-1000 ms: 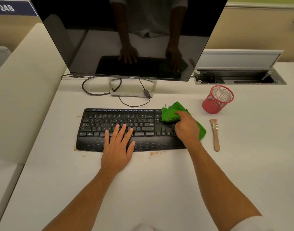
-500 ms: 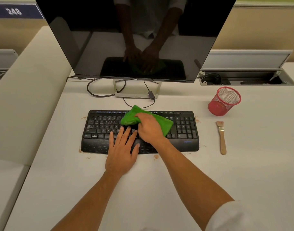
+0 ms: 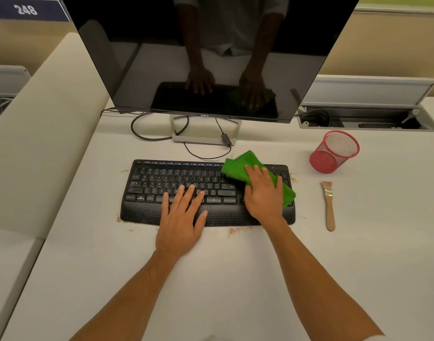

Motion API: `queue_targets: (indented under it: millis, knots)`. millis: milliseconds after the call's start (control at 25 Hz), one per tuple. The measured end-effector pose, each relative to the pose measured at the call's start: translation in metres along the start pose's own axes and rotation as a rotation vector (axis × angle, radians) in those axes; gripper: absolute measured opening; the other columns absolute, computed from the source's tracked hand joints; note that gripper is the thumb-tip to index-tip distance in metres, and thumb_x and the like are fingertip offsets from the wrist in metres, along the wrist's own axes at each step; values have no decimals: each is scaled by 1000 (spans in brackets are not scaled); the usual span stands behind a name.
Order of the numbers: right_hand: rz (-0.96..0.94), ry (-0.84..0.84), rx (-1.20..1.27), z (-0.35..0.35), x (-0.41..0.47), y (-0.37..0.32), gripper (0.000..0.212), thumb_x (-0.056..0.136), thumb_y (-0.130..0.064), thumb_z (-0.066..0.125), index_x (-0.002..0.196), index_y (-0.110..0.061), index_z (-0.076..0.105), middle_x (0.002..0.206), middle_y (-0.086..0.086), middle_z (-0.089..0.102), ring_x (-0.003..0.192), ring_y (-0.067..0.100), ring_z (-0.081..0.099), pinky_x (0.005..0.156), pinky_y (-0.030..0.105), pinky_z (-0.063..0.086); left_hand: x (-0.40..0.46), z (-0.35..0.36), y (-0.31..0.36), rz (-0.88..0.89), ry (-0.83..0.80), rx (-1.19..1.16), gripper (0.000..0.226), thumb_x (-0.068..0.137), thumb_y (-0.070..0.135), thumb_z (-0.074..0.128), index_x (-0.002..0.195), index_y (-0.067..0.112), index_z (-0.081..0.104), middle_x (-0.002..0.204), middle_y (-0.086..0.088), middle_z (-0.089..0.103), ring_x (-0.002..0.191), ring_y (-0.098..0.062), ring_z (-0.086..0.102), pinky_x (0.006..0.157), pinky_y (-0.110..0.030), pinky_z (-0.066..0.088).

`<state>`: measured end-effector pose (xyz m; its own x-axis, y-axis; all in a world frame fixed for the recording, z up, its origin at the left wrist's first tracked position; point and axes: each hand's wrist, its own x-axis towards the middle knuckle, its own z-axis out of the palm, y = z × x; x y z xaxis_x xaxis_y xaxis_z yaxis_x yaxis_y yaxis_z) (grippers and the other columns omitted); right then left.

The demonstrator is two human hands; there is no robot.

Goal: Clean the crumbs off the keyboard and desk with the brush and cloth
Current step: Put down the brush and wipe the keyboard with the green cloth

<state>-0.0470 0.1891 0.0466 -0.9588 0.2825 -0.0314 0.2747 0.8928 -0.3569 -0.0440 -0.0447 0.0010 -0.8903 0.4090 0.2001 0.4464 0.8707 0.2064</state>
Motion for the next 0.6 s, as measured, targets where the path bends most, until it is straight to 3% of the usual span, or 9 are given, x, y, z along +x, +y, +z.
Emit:
queue_targets:
  millis: [120, 280, 480, 600]
  knots:
    - [65, 6, -29, -1, -8, 0, 56, 102, -27, 42, 157, -28, 28, 164, 2, 26, 153, 22, 15, 124, 54, 4, -1, 0, 1, -4, -3, 3, 55, 101, 50, 29, 150, 26, 38, 159, -2, 31, 151, -23, 18, 121, -55, 8]
    - [-56, 6, -2, 18, -29, -34, 58, 101, -27, 42, 157, -25, 27, 165, 6, 24, 154, 24, 15, 124, 49, 5, 0, 1, 0, -1, -5, 0, 56, 101, 50, 30, 150, 24, 40, 159, -3, 31, 151, -22, 16, 121, -55, 8]
    - [-225, -70, 78, 34, -55, -63, 65, 92, -35, 18, 155, -24, 35, 161, 6, 33, 152, 25, 22, 122, 46, -1, -1, 1, -2, 17, -10, -8, 52, 101, 46, 31, 143, 21, 48, 159, -5, 32, 152, -23, 13, 121, -54, 5]
    - [-154, -49, 22, 21, -45, -39, 58, 99, -22, 35, 157, -28, 29, 164, 2, 27, 154, 22, 17, 122, 51, -1, -1, 0, -1, 10, -2, -4, 54, 101, 48, 30, 145, 22, 47, 159, -4, 32, 151, -23, 16, 121, -54, 7]
